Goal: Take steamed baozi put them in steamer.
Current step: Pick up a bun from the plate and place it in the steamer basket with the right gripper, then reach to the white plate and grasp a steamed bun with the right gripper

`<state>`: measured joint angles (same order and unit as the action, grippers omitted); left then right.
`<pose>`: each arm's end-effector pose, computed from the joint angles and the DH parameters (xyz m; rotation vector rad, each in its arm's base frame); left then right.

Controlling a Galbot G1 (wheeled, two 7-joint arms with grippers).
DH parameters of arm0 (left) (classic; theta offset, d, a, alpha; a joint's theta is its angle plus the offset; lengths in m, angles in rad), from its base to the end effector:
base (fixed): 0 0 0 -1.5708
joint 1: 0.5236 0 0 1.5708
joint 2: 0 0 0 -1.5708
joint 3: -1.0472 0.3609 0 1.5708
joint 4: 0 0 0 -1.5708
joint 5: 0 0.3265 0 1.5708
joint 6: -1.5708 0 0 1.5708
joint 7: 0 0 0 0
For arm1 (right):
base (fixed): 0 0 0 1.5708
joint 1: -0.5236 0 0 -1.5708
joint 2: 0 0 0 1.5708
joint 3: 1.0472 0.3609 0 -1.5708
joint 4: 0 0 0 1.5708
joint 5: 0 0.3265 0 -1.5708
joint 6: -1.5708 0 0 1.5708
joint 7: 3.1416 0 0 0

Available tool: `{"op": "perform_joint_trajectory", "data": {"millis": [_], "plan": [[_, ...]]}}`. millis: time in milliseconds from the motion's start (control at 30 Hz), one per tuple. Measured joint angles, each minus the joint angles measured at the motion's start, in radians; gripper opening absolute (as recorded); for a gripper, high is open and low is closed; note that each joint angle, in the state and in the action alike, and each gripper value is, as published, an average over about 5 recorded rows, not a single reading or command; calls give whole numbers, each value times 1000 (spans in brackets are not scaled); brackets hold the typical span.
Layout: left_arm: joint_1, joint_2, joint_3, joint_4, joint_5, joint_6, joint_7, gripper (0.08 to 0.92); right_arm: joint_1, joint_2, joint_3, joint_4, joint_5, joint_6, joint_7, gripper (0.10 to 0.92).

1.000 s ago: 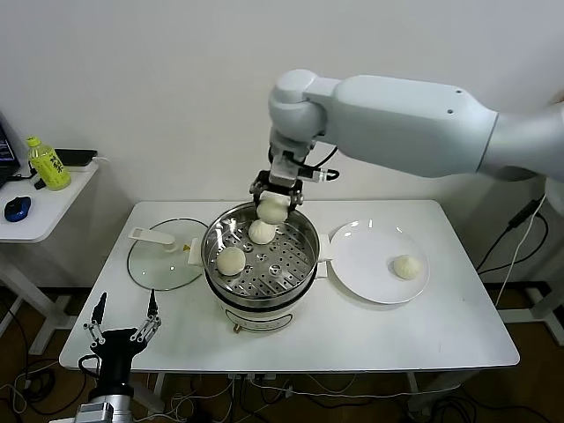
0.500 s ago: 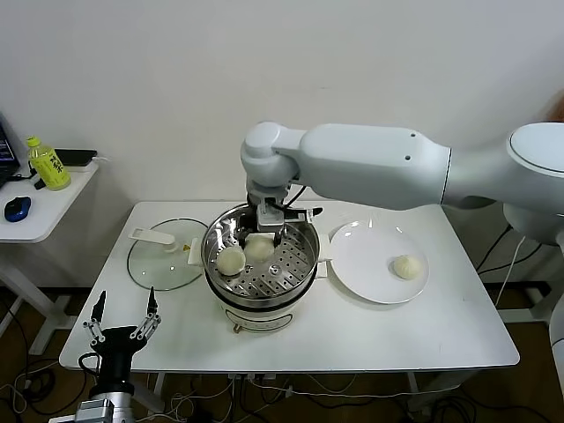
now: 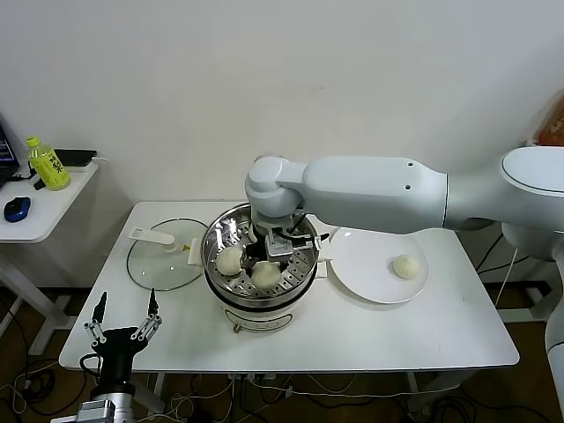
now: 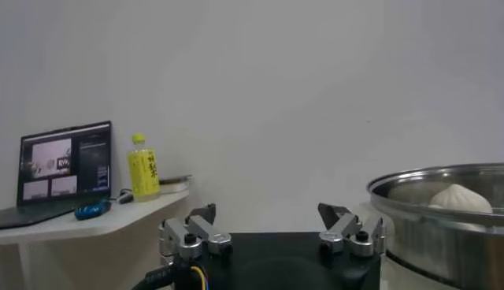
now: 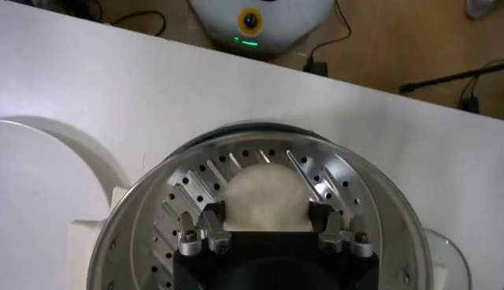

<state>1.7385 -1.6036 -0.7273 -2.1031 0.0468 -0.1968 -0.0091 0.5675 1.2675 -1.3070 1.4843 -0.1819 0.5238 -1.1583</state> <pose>0.0867 0.0505 -0.3274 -0.2740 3.0899 0.2387 0.4685 0.1838 -0.0631 -2.0090 -0.0863 -2.1744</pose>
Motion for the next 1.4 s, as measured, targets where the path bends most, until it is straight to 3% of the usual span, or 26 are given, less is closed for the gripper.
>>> {"op": "perform_joint_trajectory", "data": {"millis": [567, 833, 1400], "plan": [[-4, 0, 2, 7, 1, -1, 0, 823, -54, 1, 10, -1, -43, 18, 7, 695], [-5, 0, 2, 11, 1, -2, 0, 823, -67, 2, 16, -9, -61, 31, 12, 817], [-6, 1, 3, 13, 1, -1, 0, 823, -10, -21, 29, -43, 0, 74, -17, 823]]}}
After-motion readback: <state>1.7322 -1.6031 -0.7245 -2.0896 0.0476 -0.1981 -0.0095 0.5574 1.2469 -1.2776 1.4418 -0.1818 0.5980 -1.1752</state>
